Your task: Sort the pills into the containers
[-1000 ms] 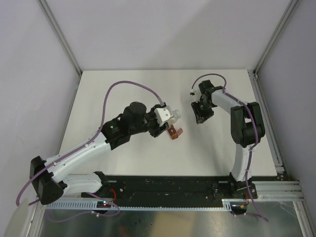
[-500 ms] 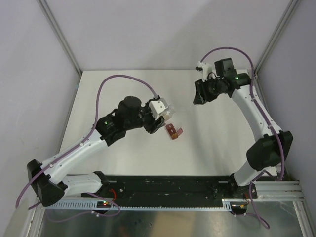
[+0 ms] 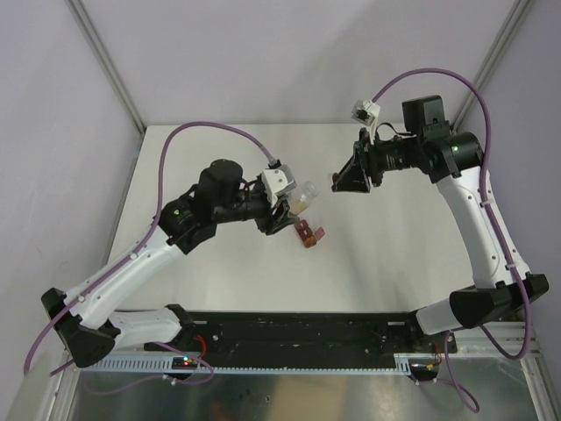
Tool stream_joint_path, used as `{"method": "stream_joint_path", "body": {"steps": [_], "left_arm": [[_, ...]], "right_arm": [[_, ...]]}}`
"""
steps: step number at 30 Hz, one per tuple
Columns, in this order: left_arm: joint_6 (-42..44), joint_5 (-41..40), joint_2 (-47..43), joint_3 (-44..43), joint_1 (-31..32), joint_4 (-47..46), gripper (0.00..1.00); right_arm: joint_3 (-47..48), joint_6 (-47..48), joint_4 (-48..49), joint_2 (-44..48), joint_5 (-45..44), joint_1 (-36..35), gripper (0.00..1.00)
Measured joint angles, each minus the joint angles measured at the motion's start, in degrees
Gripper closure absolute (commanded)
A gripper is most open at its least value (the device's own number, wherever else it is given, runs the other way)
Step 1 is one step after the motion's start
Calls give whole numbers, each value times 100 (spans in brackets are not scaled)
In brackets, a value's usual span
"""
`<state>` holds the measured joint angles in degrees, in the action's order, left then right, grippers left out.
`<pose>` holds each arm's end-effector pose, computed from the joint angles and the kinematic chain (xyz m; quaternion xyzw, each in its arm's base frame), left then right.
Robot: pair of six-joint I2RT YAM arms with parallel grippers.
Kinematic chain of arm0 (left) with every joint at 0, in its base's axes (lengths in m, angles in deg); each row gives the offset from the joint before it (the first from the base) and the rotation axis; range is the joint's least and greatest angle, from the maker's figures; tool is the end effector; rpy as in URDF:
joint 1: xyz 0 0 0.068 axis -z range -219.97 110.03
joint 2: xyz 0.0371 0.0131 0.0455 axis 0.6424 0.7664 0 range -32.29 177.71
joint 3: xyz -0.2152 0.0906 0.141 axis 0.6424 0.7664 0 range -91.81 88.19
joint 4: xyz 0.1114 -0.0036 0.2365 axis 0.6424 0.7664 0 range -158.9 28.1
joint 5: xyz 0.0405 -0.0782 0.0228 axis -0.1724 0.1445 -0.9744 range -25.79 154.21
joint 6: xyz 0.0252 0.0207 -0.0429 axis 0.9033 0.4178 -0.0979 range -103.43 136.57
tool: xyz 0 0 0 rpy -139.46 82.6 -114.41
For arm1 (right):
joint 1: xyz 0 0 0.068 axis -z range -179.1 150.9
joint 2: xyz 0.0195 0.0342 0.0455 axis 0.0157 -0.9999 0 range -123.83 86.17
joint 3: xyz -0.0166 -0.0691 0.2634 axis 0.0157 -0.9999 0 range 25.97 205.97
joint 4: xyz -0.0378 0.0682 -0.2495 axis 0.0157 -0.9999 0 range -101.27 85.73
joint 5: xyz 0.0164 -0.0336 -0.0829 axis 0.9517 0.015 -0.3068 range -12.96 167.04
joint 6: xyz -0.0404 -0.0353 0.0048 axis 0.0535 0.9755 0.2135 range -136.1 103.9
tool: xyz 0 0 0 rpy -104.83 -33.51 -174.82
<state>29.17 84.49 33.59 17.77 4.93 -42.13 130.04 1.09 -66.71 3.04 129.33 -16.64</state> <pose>0.1691 -0.1861 0.3930 0.4792 0.6692 -0.2931 0.4865 0.2466 0.1075 0.4558 -0.4171 0.7271 0.4028 0.3675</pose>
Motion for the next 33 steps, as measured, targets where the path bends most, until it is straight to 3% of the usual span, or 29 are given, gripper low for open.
{"method": "stream_joint_path", "body": {"steps": [12, 33], "left_arm": [[-59, 249, 103, -87, 118, 140, 100], [42, 63, 245, -205, 400, 435, 100]], "right_arm": [[173, 286, -382, -188, 1174, -179, 100], [181, 407, -573, -367, 1154, -555, 100]]}}
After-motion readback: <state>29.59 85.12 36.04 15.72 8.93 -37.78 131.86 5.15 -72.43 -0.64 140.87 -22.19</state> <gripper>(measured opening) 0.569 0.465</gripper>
